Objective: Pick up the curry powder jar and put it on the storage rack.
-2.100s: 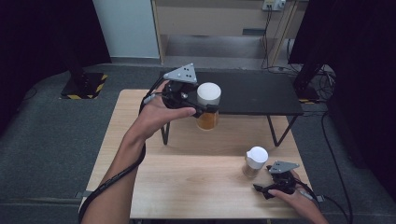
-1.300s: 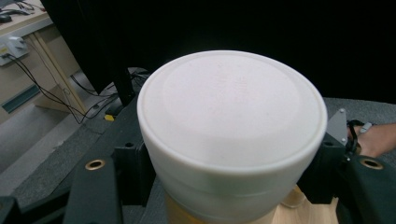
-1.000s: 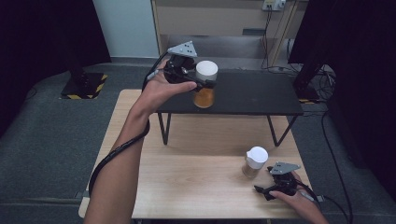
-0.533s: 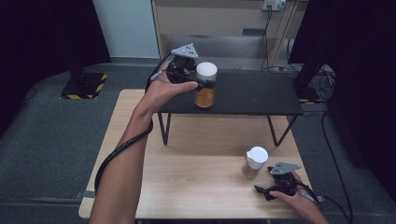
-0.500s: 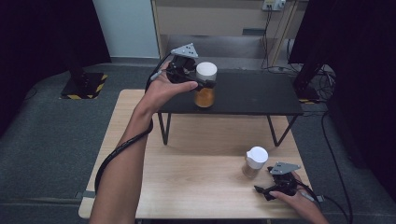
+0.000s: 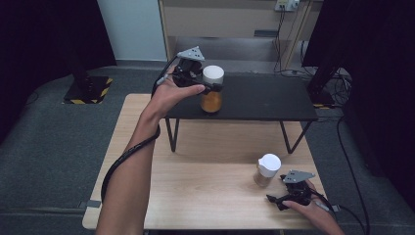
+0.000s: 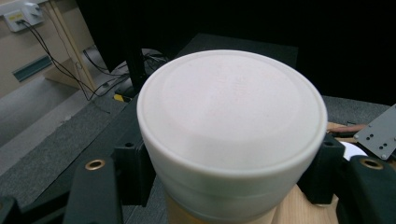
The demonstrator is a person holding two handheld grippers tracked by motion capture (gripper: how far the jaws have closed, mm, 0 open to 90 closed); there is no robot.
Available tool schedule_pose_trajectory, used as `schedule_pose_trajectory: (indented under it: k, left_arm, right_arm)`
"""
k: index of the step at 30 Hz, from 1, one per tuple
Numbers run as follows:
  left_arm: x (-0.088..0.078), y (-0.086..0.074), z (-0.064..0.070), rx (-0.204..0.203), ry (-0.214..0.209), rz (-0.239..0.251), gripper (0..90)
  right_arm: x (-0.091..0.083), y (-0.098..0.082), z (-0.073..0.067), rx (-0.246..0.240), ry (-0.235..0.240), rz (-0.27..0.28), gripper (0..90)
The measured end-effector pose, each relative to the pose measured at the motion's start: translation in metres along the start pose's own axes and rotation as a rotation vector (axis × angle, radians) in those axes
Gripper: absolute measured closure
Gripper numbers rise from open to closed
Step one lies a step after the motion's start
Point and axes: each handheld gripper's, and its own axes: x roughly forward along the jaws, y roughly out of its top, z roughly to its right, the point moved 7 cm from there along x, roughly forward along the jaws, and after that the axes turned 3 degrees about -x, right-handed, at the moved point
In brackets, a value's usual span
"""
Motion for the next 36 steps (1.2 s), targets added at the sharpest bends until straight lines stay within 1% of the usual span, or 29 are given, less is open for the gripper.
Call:
schedule_pose_trajectory:
  k: [2, 5, 10, 20, 21, 23, 24, 25, 28, 31, 34, 36]
  left_arm:
    - [0.001, -0.001, -0.001, -0.001, 0.001, -0.007, 33.0]
    - [0.002, -0.002, -0.001, -0.002, 0.0, 0.0, 33.0]
    - [0.002, -0.003, -0.004, -0.019, -0.009, -0.001, 32.9]
    - [0.001, -0.005, -0.004, -0.014, -0.009, 0.006, 31.6]
    - [0.002, -0.005, -0.003, -0.008, -0.007, 0.006, 30.0]
    - [0.002, -0.004, 0.0, 0.01, -0.003, 0.009, 22.8]
    - [0.002, -0.003, 0.002, 0.026, 0.003, 0.002, 20.8]
    - [0.001, -0.002, 0.003, 0.033, 0.01, -0.004, 17.5]
    - [-0.004, -0.002, 0.005, 0.035, 0.028, -0.017, 10.8]
    - [-0.01, -0.006, 0.006, 0.032, 0.038, -0.02, 8.6]
    - [-0.017, -0.012, 0.006, 0.026, 0.057, -0.01, 4.8]
    - [-0.021, -0.015, 0.007, 0.026, 0.069, -0.012, 3.6]
  right_arm:
    - [0.0, 0.0, 0.0, 0.0, 0.0, 0.0, 1.6]
    - [0.0, 0.0, 0.0, 0.0, 0.0, 0.0, 1.6]
    - [0.0, 0.0, 0.0, 0.0, 0.0, 0.0, 1.6]
    - [0.0, 0.0, 0.0, 0.0, 0.0, 0.0, 1.6]
    - [0.0, 0.0, 0.0, 0.0, 0.0, 0.0, 1.6]
    - [0.0, 0.0, 0.0, 0.0, 0.0, 0.0, 1.6]
    - [0.0, 0.0, 0.0, 0.0, 0.0, 0.0, 1.6]
    - [0.0, 0.0, 0.0, 0.0, 0.0, 0.0, 1.6]
    - [0.0, 0.0, 0.0, 0.0, 0.0, 0.0, 1.6]
    - [0.0, 0.0, 0.0, 0.0, 0.0, 0.0, 1.6]
    - [0.0, 0.0, 0.0, 0.002, 0.0, -0.001, 1.6]
    - [0.0, 0.0, 0.0, 0.0, 0.0, 0.0, 1.6]
